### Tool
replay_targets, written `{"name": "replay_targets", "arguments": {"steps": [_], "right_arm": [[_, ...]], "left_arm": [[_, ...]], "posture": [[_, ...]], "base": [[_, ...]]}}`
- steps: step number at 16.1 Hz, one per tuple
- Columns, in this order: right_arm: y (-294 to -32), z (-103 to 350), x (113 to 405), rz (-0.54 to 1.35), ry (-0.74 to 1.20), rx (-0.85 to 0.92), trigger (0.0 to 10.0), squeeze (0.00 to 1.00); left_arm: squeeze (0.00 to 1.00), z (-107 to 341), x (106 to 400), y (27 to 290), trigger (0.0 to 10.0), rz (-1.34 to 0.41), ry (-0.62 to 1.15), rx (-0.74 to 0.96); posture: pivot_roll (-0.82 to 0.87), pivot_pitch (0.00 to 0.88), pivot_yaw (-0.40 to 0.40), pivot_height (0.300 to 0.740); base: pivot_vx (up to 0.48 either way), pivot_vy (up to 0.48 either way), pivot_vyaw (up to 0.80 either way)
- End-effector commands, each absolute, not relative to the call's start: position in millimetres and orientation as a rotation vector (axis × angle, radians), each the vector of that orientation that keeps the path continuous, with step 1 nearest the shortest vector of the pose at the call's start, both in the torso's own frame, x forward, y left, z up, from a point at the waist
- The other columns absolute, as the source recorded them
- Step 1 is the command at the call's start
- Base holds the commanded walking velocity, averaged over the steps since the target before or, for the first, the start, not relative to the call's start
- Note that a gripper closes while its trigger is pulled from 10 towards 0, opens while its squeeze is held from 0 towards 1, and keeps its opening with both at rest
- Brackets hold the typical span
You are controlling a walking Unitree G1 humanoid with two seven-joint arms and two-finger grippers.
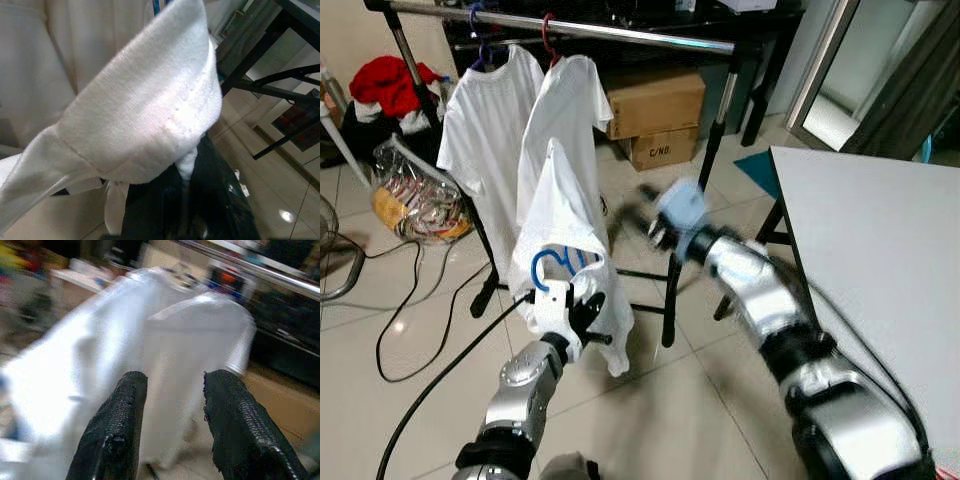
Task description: Hang hanger
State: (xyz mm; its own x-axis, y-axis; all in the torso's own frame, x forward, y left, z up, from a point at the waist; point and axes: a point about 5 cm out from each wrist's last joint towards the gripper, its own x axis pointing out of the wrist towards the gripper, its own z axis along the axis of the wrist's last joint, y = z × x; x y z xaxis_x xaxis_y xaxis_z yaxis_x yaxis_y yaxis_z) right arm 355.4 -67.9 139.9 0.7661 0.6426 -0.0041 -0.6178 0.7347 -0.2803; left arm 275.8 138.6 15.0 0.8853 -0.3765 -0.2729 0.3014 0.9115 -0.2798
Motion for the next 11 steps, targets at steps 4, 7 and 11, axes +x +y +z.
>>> {"name": "replay_targets", "arguments": {"steps": [4, 7, 11], "right_arm": [[-82.8, 137.3, 364.8, 0.572, -0.059, -0.335, 10.0, 0.00], [-90.2, 138.7, 371.7, 0.463, -0.049, -0.333, 10.0, 0.00], [-101.2, 134.9, 374.3, 0.353, -0.016, -0.259, 10.0, 0.00]], "left_arm": [[0.00, 32.3, 284.4, 148.8, 10.0, -0.293, 0.213, -0.250], [0.00, 41.2, 289.6, 161.3, 10.0, -0.192, 0.146, -0.320], [0.00, 57.5, 296.9, 167.1, 10.0, -0.119, 0.042, -0.354]], "posture": [[0.11, 0.000, -0.017, 0.740], [0.12, 0.000, -0.023, 0.740], [0.11, 0.000, -0.024, 0.740]], "base": [[0.000, 0.000, 0.00], [0.000, 0.000, 0.00], [0.000, 0.000, 0.00]]}}
